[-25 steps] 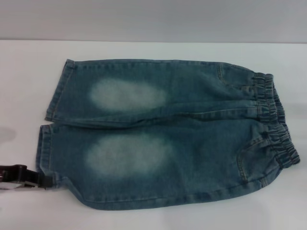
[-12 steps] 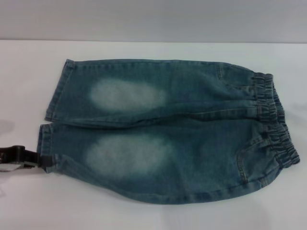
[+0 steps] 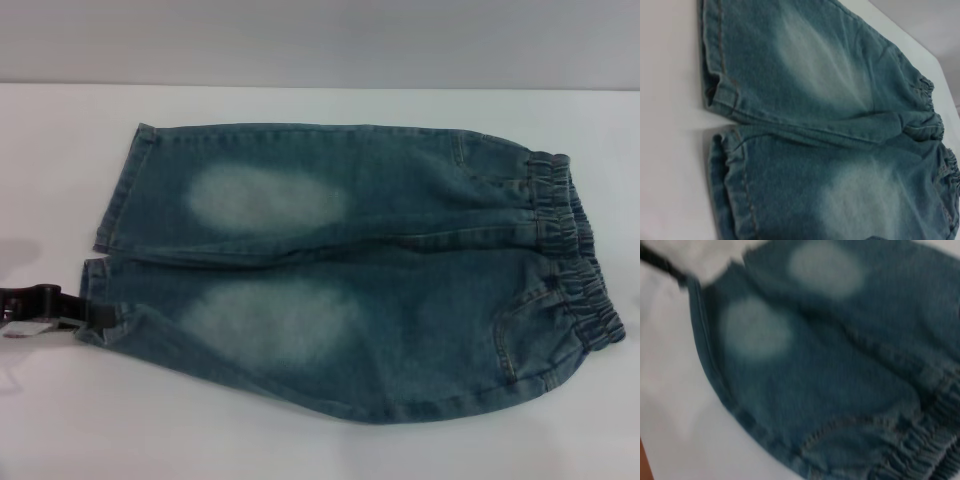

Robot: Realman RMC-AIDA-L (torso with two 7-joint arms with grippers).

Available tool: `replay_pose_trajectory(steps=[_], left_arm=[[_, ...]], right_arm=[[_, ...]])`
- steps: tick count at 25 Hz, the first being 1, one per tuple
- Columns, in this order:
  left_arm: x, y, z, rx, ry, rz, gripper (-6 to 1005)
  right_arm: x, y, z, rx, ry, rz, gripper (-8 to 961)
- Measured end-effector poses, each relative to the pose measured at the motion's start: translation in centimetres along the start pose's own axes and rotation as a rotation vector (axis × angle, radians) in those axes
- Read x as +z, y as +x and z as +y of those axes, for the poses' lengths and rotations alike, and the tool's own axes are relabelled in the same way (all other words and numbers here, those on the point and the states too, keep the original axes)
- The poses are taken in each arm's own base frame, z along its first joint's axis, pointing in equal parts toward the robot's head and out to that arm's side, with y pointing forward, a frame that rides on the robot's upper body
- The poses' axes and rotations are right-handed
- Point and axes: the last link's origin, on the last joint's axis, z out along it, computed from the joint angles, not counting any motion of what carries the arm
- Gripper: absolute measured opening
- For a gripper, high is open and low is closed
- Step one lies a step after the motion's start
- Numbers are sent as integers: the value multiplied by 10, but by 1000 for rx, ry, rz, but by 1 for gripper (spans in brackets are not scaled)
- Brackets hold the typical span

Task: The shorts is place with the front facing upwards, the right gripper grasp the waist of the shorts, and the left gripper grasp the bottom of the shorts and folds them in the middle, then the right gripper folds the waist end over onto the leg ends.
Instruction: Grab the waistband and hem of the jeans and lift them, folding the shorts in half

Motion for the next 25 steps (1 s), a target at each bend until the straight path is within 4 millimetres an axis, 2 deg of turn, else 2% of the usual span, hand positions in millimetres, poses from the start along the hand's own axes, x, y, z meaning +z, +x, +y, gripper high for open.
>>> replay_pose_trajectory(steps=[6,12,25], left_arm=[[2,5,1,10,5,6,35],[4,6,1,12,13,15,35],[7,8,0,10,15,30,35]], right_arm=[[13,0,-4,-25,36,136,478],[35,6,-9,-19,97,242,478],[62,2,-12,-48,111,271,477]])
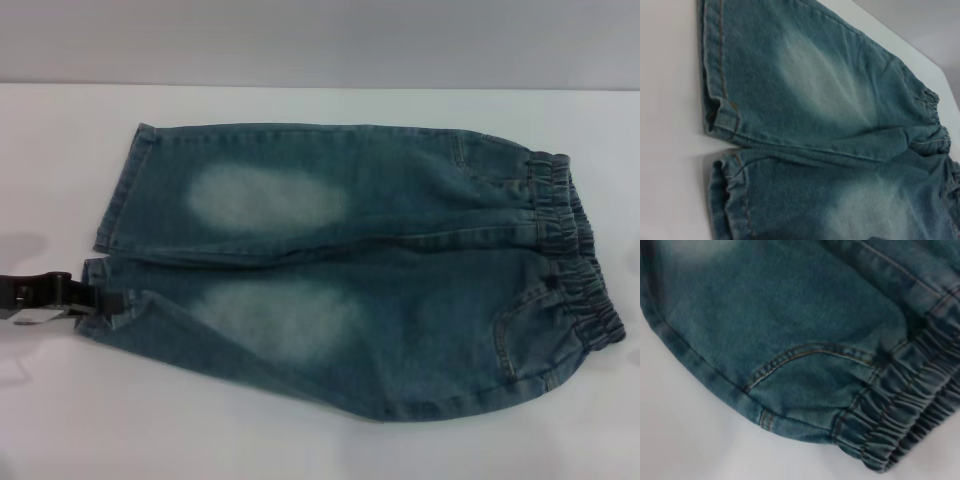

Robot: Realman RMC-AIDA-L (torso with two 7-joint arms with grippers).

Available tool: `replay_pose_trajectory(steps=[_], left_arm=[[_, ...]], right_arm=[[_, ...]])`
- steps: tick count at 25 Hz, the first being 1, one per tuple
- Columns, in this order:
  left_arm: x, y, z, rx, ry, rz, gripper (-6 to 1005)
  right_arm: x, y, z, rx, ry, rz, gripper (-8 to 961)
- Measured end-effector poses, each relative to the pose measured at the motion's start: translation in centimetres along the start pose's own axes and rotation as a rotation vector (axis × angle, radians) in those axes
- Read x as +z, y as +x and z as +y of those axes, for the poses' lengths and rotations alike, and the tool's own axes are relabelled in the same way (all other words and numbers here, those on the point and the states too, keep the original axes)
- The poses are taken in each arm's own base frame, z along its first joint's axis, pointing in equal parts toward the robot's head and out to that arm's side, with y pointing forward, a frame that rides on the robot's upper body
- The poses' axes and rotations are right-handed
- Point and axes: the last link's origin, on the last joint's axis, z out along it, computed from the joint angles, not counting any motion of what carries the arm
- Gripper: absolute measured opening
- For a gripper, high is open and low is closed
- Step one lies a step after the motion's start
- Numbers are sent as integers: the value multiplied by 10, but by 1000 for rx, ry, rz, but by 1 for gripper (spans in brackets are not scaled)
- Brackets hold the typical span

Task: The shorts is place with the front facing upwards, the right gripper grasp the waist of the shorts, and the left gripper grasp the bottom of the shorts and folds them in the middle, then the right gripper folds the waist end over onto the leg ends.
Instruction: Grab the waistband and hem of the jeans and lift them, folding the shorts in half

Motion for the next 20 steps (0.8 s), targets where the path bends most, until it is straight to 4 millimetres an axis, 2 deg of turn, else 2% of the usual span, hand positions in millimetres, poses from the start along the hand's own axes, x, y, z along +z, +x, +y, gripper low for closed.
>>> replay_pose_trajectory(steps=[6,20], left_arm=[[2,-1,0,-2,-2,1,35],[3,-3,-3,-3,9,5,34]], right_arm=[[15,-9,-2,-18,5,-8,477],[27,-30,8,-87,-20,-46,478]])
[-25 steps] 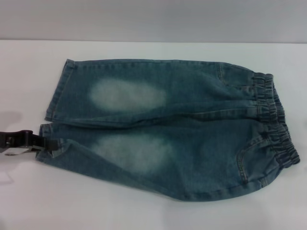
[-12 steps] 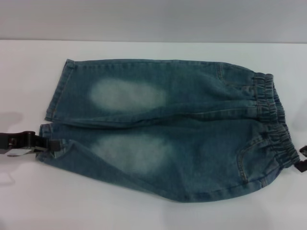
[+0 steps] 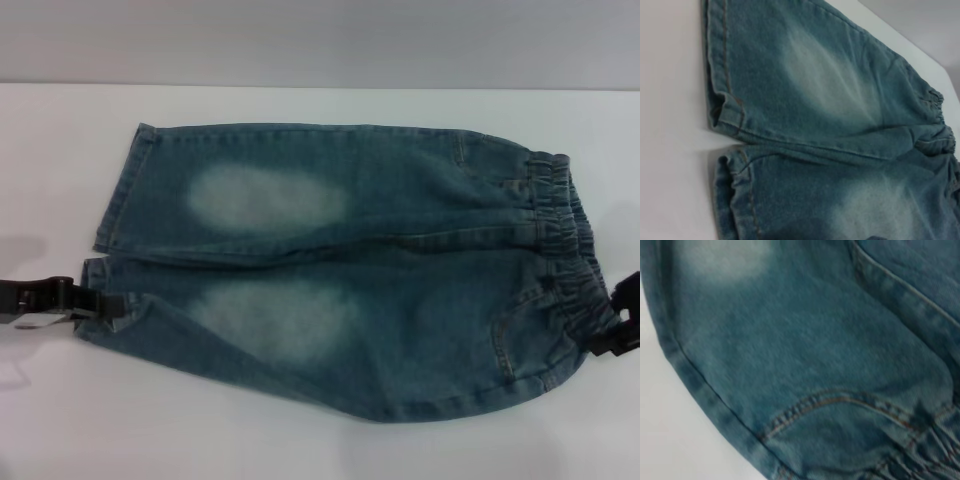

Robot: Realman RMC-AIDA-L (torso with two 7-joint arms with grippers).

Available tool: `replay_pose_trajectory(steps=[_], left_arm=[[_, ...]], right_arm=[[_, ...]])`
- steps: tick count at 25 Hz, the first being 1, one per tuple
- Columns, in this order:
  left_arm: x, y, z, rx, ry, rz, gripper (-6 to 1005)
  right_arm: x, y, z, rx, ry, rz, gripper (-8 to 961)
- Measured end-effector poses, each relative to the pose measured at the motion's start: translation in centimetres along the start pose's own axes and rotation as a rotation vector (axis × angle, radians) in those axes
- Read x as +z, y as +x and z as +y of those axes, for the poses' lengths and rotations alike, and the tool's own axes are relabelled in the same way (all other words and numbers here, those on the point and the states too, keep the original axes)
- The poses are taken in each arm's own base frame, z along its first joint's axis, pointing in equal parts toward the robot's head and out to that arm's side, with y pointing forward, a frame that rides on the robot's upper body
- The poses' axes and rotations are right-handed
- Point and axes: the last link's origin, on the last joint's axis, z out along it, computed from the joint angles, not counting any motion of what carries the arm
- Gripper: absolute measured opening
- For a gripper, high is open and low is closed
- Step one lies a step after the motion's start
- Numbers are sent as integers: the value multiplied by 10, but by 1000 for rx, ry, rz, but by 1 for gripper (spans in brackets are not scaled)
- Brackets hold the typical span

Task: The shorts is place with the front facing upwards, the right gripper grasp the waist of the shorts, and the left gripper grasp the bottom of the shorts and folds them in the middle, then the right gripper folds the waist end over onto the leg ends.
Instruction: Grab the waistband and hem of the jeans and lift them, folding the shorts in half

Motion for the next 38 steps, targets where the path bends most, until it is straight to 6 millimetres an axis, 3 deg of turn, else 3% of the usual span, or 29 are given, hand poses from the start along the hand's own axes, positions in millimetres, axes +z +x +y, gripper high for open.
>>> replay_pose_trajectory(steps=[4,9,20,26,34,38], left_arm=[[0,-1,-1,-2,3,1,34],[-2,0,-2,-3,5,8,34],[-8,14,0,1,0,73,34],[-17,32,3,14,-12,200,34],[-4,66,14,72,1,336,34],[5,84,22,138,28,389,34]], right_arm=[[-3,-6,2,-21,-15,-55,478],[-8,-4,1,-22,-20,-76,408],[-7,9,1,13,-16,-110,4],[-13,25,-5,184,23,-393,5],[8,32,-3,365,135,-789,5],[23,25,-7,397,178,-877,5]])
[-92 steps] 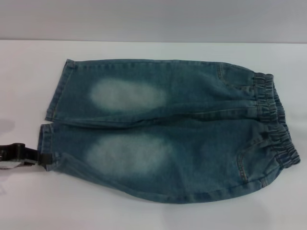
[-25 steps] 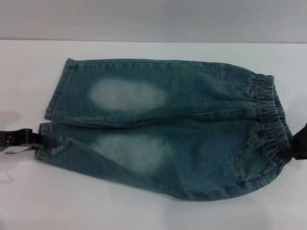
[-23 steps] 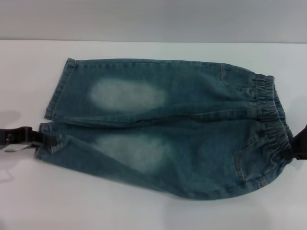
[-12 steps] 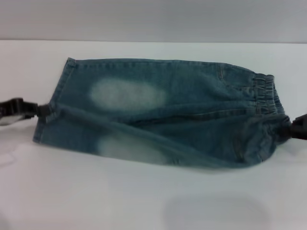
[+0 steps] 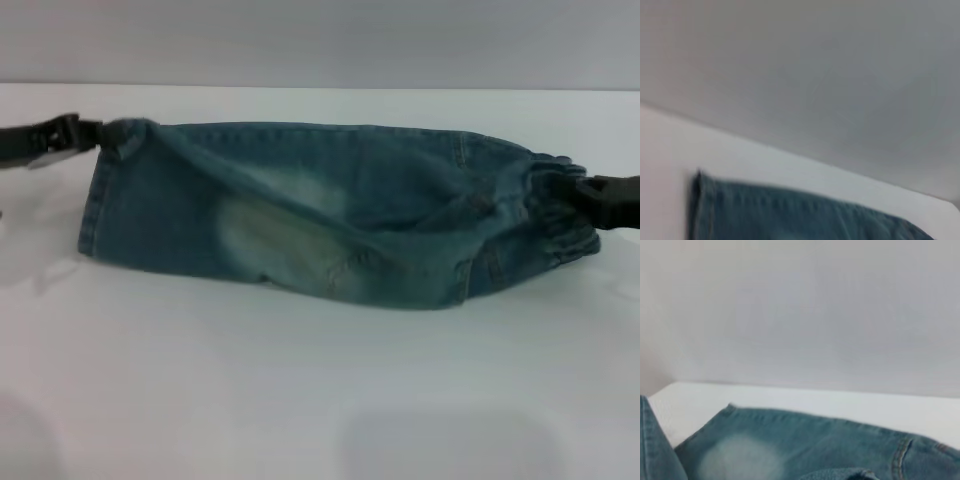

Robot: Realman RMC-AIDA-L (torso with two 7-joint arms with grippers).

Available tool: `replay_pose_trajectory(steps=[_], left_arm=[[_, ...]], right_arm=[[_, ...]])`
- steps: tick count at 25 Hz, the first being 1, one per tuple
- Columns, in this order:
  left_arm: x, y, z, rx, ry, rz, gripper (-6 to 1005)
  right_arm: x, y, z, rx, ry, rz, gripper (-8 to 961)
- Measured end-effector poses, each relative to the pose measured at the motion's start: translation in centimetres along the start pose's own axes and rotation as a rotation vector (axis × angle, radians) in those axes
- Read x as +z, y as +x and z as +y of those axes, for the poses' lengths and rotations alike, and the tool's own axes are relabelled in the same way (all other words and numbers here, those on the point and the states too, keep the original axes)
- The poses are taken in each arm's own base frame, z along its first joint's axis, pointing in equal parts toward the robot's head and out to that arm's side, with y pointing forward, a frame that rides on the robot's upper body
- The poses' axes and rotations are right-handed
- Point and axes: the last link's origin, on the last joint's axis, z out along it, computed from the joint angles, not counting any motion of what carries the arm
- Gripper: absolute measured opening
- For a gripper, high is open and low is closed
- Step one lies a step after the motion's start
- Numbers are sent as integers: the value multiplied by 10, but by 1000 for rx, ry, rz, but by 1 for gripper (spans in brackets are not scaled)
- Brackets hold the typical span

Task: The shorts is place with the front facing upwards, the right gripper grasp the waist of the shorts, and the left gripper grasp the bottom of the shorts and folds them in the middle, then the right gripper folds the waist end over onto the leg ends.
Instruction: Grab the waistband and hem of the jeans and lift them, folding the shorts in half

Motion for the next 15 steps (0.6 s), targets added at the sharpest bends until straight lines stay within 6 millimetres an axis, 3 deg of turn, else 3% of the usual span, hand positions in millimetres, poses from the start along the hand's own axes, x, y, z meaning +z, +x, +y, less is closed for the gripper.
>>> replay_pose_trajectory(steps=[5,15], left_arm=[[14,12,0,67,60,53,34],[40,16,-7,157,218,113,35]], right_arm=[[24,3,-6,7,79,-65,4],[47,-4,-15,-29,213,-151,4]])
